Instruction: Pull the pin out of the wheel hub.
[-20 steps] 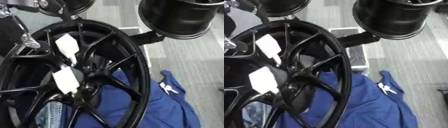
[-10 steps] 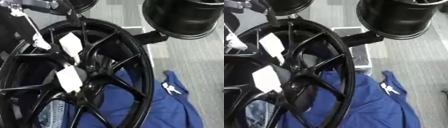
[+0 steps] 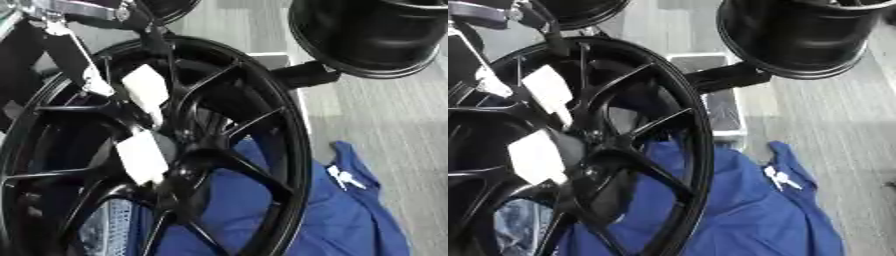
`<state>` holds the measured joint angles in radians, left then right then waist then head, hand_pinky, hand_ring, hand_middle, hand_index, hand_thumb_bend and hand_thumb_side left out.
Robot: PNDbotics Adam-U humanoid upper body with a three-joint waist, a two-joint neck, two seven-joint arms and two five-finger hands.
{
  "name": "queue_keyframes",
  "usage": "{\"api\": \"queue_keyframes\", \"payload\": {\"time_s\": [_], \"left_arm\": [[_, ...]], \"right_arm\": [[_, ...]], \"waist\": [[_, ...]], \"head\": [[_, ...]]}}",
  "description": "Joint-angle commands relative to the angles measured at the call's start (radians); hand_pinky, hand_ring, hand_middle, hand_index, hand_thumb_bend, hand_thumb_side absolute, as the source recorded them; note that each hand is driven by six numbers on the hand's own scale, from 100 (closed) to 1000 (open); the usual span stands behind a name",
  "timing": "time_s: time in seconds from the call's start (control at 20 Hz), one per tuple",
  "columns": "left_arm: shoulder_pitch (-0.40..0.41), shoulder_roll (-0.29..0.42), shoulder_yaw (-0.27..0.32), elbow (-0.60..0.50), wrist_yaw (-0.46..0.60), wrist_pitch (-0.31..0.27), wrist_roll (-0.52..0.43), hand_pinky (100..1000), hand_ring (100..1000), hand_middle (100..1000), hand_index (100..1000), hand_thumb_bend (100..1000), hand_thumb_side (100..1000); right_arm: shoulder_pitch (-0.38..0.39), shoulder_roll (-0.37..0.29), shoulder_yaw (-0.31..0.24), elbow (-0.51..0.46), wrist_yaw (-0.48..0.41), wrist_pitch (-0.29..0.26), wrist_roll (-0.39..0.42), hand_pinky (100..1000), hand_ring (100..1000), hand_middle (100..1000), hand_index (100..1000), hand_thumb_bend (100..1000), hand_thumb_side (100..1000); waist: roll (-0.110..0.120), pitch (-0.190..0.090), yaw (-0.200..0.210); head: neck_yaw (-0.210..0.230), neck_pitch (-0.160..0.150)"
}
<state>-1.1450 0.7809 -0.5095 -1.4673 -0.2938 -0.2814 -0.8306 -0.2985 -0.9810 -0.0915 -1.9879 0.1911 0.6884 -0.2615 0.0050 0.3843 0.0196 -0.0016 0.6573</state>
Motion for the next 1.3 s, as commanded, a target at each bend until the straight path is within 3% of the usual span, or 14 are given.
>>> {"api": "queue_keyframes", "payload": {"time_s": [0.05,0.6,0.9,1.3], "left_arm": [[-0.02,0.01,0.003,0.003,0.009,-0.056,-0.058,818,745,680,814,466,213],[-0.011,0.012,-0.02,-0.001,0.077,-0.045,-0.076,821,733,653,797,434,225],[-0.012,0.012,-0.031,-0.01,0.105,-0.055,-0.076,829,742,682,798,449,214],[-0.014,0.008,-0.04,-0.007,0.116,-0.052,-0.076,821,717,623,766,427,101]], "right_arm": [[-0.01,-0.021,-0.013,-0.012,-0.003,-0.001,-0.009,780,661,531,725,100,271],[-0.01,-0.009,-0.018,-0.012,-0.01,0.006,-0.035,772,652,523,720,100,275],[-0.01,-0.002,-0.019,-0.012,-0.019,0.007,-0.049,766,645,517,716,100,280],[-0.008,0.004,-0.021,-0.012,-0.027,0.006,-0.064,762,641,514,714,100,285]], "waist": [[-0.002,-0.018,-0.002],[0.0,-0.019,-0.004],[0.001,-0.02,-0.005],[0.001,-0.023,-0.006]], "head": [[0.005,-0.009],[0.015,-0.005],[0.022,-0.001],[0.028,-0.001]]}}
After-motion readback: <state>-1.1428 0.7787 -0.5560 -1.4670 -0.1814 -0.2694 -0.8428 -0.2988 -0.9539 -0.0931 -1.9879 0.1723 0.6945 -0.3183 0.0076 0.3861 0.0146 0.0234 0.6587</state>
